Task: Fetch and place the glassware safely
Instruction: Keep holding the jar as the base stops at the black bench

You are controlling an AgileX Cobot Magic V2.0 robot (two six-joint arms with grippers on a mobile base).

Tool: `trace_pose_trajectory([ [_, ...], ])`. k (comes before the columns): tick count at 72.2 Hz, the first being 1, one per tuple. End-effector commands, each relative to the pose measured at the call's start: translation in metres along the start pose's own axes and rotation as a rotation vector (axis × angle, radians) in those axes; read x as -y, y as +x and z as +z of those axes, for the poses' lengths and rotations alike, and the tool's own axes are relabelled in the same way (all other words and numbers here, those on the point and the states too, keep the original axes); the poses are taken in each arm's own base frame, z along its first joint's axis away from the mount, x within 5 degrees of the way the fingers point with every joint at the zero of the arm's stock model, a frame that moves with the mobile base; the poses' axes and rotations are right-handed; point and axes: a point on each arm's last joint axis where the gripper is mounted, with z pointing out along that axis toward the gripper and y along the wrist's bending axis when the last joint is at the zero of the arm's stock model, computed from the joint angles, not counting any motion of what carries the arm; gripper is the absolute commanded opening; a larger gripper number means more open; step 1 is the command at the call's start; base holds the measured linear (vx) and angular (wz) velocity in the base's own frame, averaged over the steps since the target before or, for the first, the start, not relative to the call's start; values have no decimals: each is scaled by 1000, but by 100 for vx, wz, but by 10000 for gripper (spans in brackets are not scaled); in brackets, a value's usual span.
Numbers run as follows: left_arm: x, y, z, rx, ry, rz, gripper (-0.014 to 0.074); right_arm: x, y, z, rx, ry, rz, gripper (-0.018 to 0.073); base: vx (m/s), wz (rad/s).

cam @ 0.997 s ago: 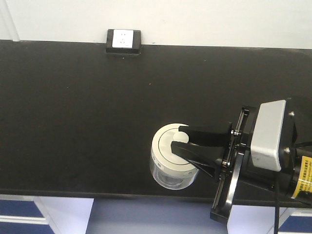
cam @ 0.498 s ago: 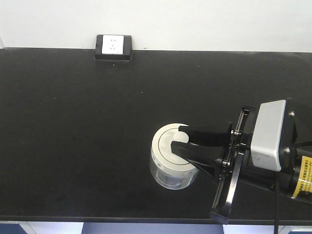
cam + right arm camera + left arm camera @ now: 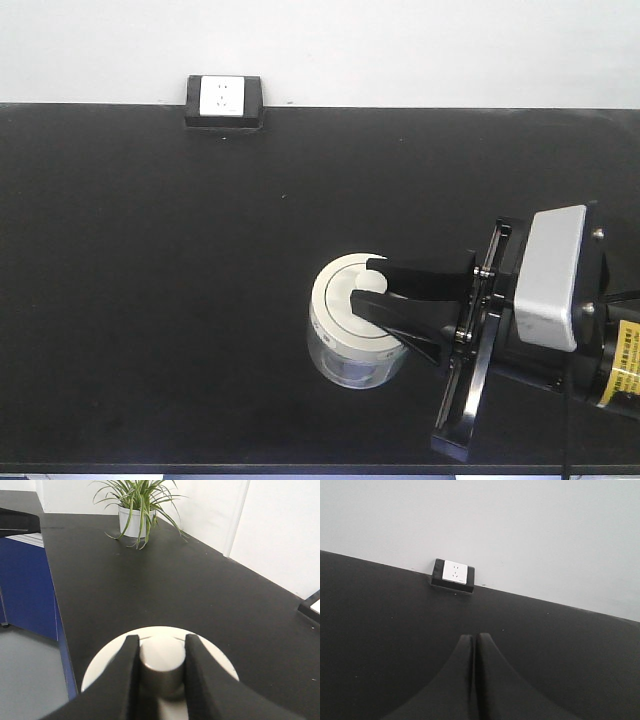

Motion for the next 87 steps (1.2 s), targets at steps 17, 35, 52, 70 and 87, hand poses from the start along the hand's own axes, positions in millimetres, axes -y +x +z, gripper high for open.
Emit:
trace_pose_trajectory([
  [17, 5, -14, -1, 89, 27, -17, -7, 0, -19, -3, 103, -5, 7, -3, 3, -2],
  [35, 5, -14, -1, 89, 27, -17, -7, 0, -19, -3, 103, -5, 7, -3, 4, -2],
  [52, 5, -14, -1, 89, 27, -17, -7, 0, -19, -3, 103, -5, 7, -3, 3, -1],
  [70, 5, -14, -1, 89, 27, -17, -7, 0, -19, -3, 103, -5, 7, -3, 1, 0],
  [87, 5, -14, -1, 89, 27, -17, -7, 0, -19, -3, 103, -5, 7, -3, 0, 0],
])
